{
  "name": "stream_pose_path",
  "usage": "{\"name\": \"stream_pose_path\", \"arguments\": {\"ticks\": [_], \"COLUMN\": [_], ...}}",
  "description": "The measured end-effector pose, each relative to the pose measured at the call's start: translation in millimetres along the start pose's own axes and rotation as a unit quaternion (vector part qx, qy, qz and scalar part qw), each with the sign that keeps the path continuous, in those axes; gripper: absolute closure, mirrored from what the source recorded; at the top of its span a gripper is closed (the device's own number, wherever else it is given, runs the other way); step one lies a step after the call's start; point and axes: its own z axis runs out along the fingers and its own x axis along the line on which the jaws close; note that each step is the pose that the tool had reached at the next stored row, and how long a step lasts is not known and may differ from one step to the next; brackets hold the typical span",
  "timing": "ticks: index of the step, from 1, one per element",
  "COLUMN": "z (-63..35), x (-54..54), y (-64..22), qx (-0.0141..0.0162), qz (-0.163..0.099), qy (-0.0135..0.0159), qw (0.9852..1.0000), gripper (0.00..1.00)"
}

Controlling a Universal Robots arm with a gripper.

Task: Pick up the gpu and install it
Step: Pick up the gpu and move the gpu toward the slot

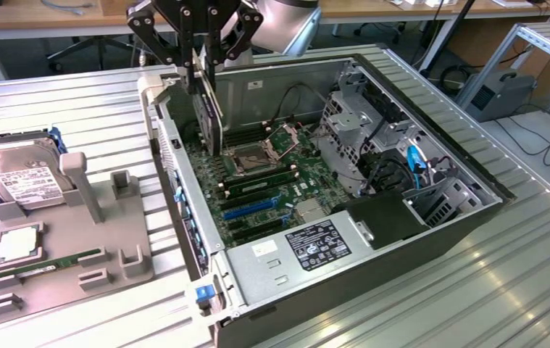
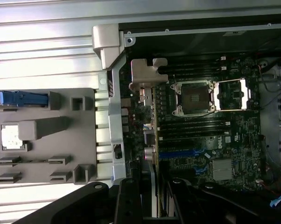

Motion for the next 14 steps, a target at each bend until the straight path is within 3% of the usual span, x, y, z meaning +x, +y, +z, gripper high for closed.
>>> {"name": "stream_pose_path", "arguments": {"ticks": [14], "z": [2.4], "x": [-7.0], "y": [0.4], "qx": [0.0000], "qz": [0.000], "qy": [0.0000], "qw": [1.0000], "gripper": [0.73]}}
